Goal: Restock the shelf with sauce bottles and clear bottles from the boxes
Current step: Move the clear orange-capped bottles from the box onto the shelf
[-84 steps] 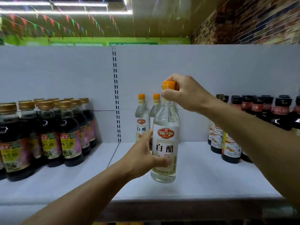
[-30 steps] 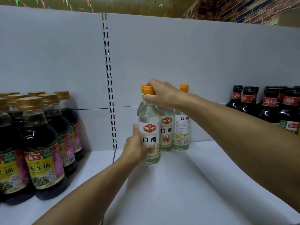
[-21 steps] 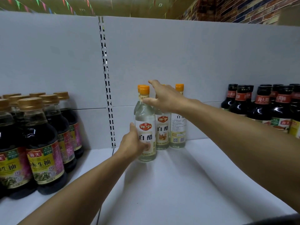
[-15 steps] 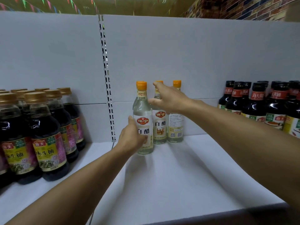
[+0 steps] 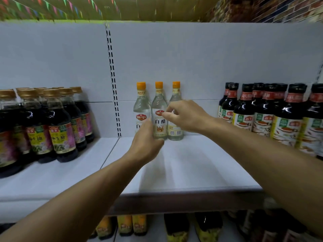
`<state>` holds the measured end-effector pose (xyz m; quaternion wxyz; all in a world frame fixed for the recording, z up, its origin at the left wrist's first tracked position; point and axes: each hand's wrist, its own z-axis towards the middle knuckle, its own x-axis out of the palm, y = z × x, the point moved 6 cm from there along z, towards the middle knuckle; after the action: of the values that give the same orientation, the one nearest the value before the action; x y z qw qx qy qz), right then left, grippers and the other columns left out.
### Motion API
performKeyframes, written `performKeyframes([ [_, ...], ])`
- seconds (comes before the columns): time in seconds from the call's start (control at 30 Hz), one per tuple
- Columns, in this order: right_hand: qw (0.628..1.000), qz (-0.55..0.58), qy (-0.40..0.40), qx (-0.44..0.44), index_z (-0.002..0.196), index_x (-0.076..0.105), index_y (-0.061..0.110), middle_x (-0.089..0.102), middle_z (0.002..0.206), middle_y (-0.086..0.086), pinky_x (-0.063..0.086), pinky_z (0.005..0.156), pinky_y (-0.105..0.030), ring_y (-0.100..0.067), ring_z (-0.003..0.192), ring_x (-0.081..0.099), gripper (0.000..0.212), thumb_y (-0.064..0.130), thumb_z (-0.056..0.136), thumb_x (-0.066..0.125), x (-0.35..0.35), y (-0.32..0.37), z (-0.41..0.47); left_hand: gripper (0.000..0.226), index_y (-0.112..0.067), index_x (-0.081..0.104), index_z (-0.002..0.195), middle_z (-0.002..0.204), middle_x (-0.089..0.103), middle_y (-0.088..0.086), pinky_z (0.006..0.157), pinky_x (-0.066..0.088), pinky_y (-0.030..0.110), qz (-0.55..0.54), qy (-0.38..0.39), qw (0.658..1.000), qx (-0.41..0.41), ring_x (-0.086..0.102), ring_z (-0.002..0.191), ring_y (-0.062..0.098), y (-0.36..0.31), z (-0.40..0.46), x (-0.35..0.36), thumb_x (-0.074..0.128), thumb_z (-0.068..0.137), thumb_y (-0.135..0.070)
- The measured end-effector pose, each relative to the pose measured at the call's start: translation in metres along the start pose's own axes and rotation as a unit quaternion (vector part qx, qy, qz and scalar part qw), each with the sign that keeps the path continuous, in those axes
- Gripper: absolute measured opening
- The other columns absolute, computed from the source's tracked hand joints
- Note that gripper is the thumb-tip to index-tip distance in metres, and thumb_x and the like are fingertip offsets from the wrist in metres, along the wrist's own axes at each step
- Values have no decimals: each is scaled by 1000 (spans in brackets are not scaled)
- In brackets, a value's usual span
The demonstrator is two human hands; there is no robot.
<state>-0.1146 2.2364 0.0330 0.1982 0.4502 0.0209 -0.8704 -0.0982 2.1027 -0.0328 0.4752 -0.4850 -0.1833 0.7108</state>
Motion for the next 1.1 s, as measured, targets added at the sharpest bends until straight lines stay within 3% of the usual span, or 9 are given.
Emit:
performKeyframes([
  [0.1,1000,9,11,-12,88,66,24,59,76,11,46,62,-33,-14,75,58,30,49,94,52,-13,4,-27,56,-28,46,131,118,63,-6,94,54,41,-14,20,1000,-1,61,109,13,-18,-25,12,64,84,-4],
  [0.17,1000,20,12,-17,85,65,23,60,76,9,49,65,-35,-17,75,59,27,45,94,54,-23,5,-44,59,-28,42,138,129,57,-7,101,47,35,-1,17,1000,-3,54,117,14,-27,-40,17,64,87,-11],
  [0.27,999,44,19,-19,78,61,20,59,71,8,51,67,-39,-15,66,58,25,39,94,56,-37,8,-69,62,-30,38,143,128,48,-16,98,37,25,12,7,1000,16,44,121,8,-41,-62,20,63,88,-15],
  [0.37,998,62,24,-23,78,61,18,60,70,6,52,68,-42,-13,61,56,25,36,95,56,-46,15,-95,62,-27,40,145,140,50,-9,109,36,31,3,8,1000,25,43,131,10,-50,-80,22,63,89,-15],
  [0.57,996,83,30,-19,77,62,16,57,64,7,52,67,-43,-16,61,58,23,32,94,59,-52,26,-140,54,-21,48,142,132,61,1,105,46,35,3,24,1000,7,56,119,10,-46,-109,30,64,91,-20],
  [0.8,993,105,48,7,76,63,24,60,70,10,49,70,-41,-13,69,56,18,33,92,59,-31,40,-177,36,-26,61,128,111,69,-7,91,52,24,0,95,995,26,63,100,2,-31,-143,37,62,92,-23],
  [0.93,990,115,73,35,80,66,24,66,76,8,50,72,-41,-17,76,59,16,34,92,60,-7,52,-196,33,-24,61,126,111,70,-8,93,54,35,-9,153,988,22,65,103,5,-9,-165,41,61,93,-20],
  [1.1,982,136,113,73,81,66,22,64,75,9,51,69,-42,-12,73,59,19,35,94,59,26,63,-229,36,-27,58,132,118,67,-9,92,52,24,5,185,983,10,61,106,0,28,-197,44,60,95,-26],
])
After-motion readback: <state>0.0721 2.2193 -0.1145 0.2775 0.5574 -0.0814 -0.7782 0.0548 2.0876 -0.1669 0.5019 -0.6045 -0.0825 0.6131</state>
